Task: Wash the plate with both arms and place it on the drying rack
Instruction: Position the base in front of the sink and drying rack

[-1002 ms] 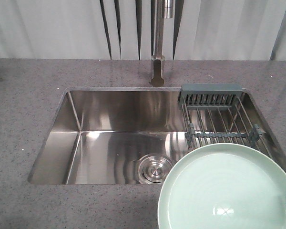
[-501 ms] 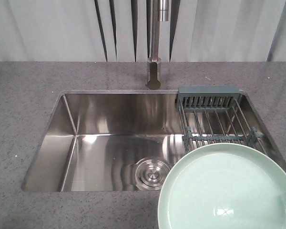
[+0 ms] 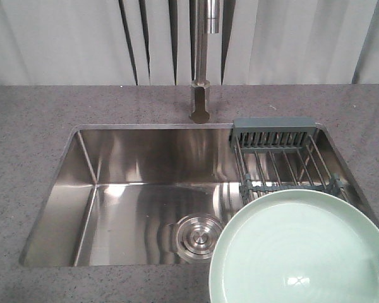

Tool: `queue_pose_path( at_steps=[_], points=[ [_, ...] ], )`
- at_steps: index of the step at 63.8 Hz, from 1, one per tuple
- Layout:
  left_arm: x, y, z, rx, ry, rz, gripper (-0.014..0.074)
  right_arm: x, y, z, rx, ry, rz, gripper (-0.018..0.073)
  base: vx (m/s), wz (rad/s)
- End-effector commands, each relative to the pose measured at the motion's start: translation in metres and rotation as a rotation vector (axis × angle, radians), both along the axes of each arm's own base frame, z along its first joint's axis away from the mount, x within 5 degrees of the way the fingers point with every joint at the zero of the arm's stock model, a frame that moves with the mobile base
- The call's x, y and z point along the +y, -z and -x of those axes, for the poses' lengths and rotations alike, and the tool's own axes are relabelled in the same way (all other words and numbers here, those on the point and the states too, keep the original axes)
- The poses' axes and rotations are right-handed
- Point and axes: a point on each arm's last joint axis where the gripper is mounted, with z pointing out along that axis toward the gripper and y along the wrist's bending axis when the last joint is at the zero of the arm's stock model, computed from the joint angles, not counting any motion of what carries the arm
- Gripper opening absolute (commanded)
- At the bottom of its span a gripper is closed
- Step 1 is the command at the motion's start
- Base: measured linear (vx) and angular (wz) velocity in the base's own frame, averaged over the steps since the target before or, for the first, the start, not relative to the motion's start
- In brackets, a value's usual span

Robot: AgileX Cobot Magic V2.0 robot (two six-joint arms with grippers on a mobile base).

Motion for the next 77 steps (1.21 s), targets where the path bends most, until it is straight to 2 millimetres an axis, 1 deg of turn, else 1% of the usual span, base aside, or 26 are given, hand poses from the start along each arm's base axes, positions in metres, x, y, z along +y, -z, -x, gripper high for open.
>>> queue_pose_path(
  at_steps=[1,77],
  points=[
    [-0.0005,-0.0165,0.0025,-0.115,0.010,0.019,-0.0006,-0.0004,-0.0121,-0.0038,-0.071,0.023,-0.030,-0.0004,0.04,-0.02],
    [-0.0005,-0.0165,0.0025,-0.115,0.010,0.019,-0.0006,-0.0004,-0.0121,-0.0038,-0.071,0.023,-0.030,-0.0004,0.04,0.00]
  ],
)
